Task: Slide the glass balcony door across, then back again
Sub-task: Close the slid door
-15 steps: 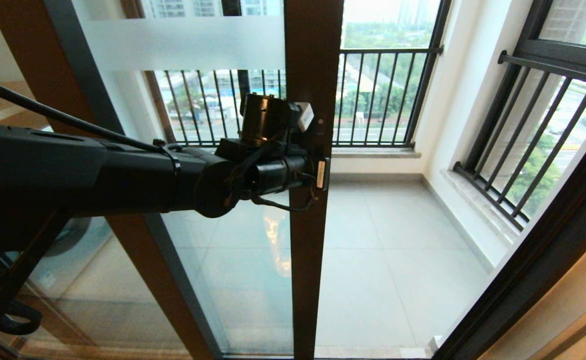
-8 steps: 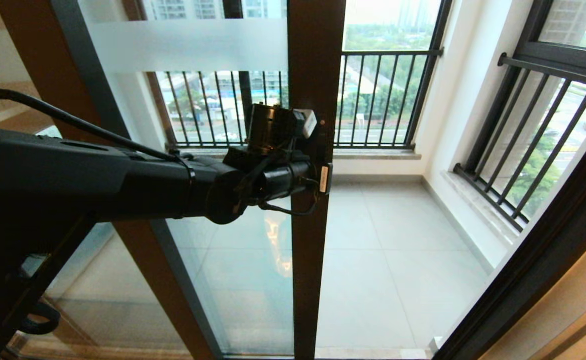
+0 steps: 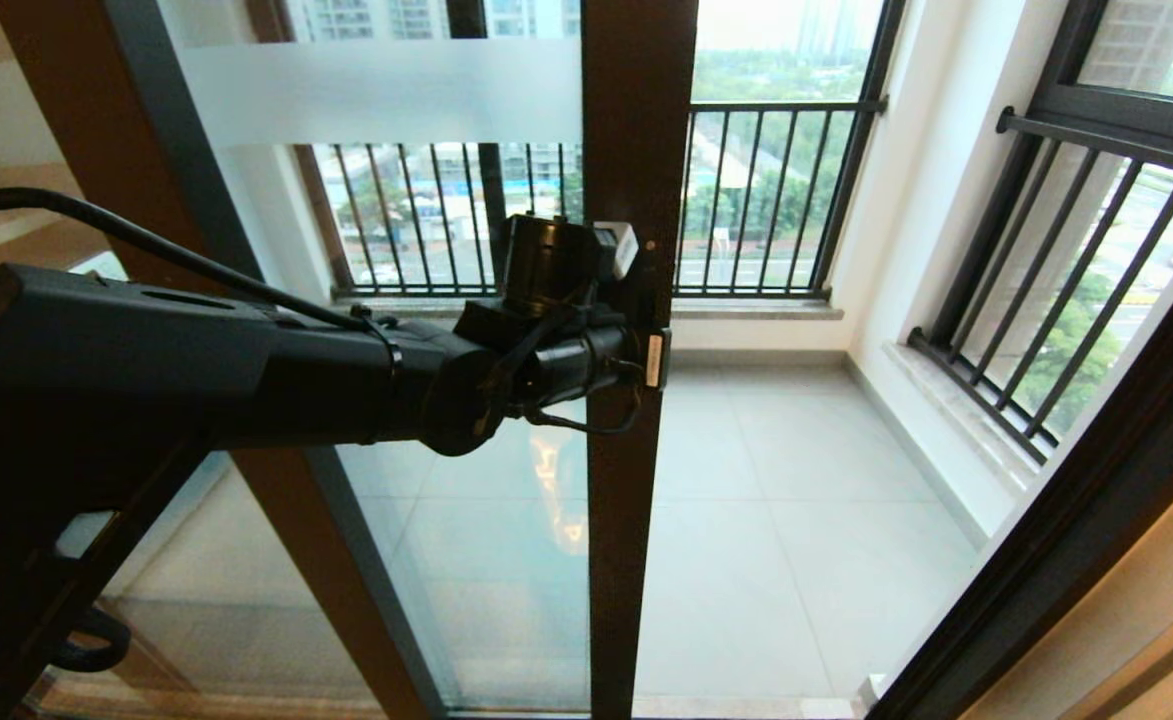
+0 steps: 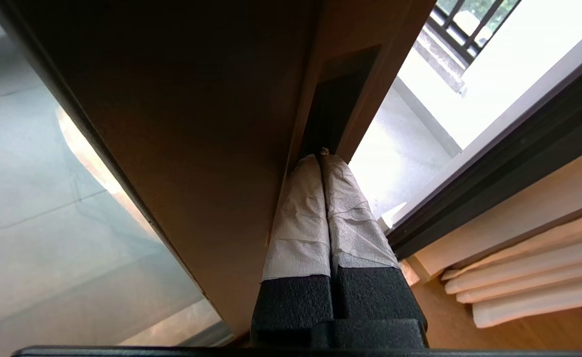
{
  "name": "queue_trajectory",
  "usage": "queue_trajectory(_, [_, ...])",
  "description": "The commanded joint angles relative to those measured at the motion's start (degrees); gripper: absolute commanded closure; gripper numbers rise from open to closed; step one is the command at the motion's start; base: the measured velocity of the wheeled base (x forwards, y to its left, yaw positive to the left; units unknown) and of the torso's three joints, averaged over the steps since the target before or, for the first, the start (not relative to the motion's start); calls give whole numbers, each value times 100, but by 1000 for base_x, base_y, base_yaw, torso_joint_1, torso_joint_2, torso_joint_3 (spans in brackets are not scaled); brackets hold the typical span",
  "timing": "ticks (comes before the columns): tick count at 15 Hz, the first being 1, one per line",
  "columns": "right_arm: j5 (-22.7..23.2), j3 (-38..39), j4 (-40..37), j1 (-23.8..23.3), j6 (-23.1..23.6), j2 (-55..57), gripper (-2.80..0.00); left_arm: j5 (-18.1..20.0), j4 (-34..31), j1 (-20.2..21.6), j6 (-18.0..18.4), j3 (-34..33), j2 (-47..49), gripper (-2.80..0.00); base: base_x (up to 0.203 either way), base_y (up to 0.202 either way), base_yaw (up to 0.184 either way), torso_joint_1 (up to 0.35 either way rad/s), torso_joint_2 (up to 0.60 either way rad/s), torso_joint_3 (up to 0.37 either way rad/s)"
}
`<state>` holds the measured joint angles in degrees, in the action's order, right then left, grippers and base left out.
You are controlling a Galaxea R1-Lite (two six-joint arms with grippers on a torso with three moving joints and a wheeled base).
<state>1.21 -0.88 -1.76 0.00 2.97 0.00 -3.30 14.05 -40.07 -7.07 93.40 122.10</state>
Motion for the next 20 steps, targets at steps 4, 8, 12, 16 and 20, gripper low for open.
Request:
queue_trajectory(4, [2, 0, 0, 0, 1, 0, 0, 14, 553, -106, 13, -174, 78, 0, 0, 0, 0, 0, 0, 0])
queue_trajectory(8, [2, 0, 0, 0, 1, 0, 0, 14, 563, -186, 13, -182, 95, 0, 0, 0, 0, 0, 0, 0])
queue_trajectory(12, [2, 0, 0, 0, 6, 0, 0, 14, 571, -291, 13, -184, 143, 0, 0, 0, 0, 0, 0, 0])
queue_trajectory(16, [2, 0, 0, 1, 1, 0, 0, 14, 572, -432, 13, -174, 146, 0, 0, 0, 0, 0, 0, 0])
queue_trajectory(20, [2, 0, 0, 0, 1, 0, 0, 14, 572, -514, 22, -68, 111, 0, 0, 0, 0, 0, 0, 0])
